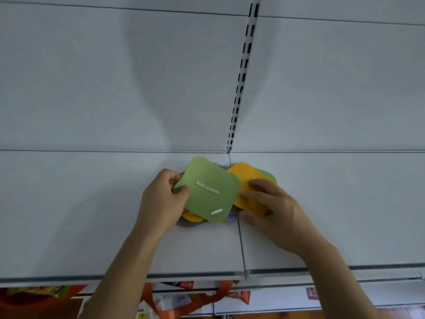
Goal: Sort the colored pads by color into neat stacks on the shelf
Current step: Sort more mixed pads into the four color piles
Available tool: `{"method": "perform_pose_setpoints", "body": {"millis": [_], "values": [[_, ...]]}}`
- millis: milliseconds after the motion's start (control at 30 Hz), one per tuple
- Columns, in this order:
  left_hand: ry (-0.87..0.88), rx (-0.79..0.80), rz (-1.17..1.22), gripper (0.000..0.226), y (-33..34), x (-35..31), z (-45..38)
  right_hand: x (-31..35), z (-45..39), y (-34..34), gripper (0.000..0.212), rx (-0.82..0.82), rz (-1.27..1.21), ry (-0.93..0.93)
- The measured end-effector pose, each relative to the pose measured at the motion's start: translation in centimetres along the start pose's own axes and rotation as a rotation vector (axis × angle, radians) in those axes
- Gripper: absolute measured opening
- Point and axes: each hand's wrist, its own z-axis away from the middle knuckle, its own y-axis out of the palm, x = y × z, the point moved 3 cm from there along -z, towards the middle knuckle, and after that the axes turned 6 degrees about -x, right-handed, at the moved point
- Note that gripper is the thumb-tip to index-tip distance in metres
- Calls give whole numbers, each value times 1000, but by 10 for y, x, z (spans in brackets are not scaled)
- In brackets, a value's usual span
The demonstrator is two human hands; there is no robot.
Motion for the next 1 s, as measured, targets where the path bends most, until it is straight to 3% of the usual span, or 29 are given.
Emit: {"method": "perform_pose_setpoints", "body": {"millis": [133, 300, 400, 500, 600, 633, 767, 800, 900, 967, 1000], "values": [[-24, -23, 10, 16, 0, 3, 1, -1, -7, -17, 19, -47, -146, 20], [-55, -15, 34, 15, -2, 5, 2, -6, -23, -39, 23, -304, -311, 340], [-63, -4, 46, 16, -3, 5, 2, -10, -30, -52, 28, -470, -504, 432], [-59, 14, 40, 15, -4, 3, 2, -5, -33, -68, 28, -535, -727, 461], [-63, 25, 52, 14, -5, -1, 3, -2, -36, -79, 25, -492, -992, 537], [-66, 22, 56, 14, -5, -2, 3, -6, -36, -78, 24, -461, -931, 574], [-71, -1, 66, 13, -5, -8, 6, -34, -26, -51, 16, -303, -280, 647], [-70, -4, 65, 13, -5, -10, 7, -37, -22, -45, 31, -267, -264, 699], [-85, 18, 71, 19, -2, -16, 9, -36, -9, -38, 76, -236, -460, 816], [-103, 56, 101, 26, 0, -19, 11, -34, -3, -32, 80, -243, -596, 843], [-102, 67, 114, 31, 1, -20, 13, -31, -2, -28, 71, -254, -645, 849]]}}
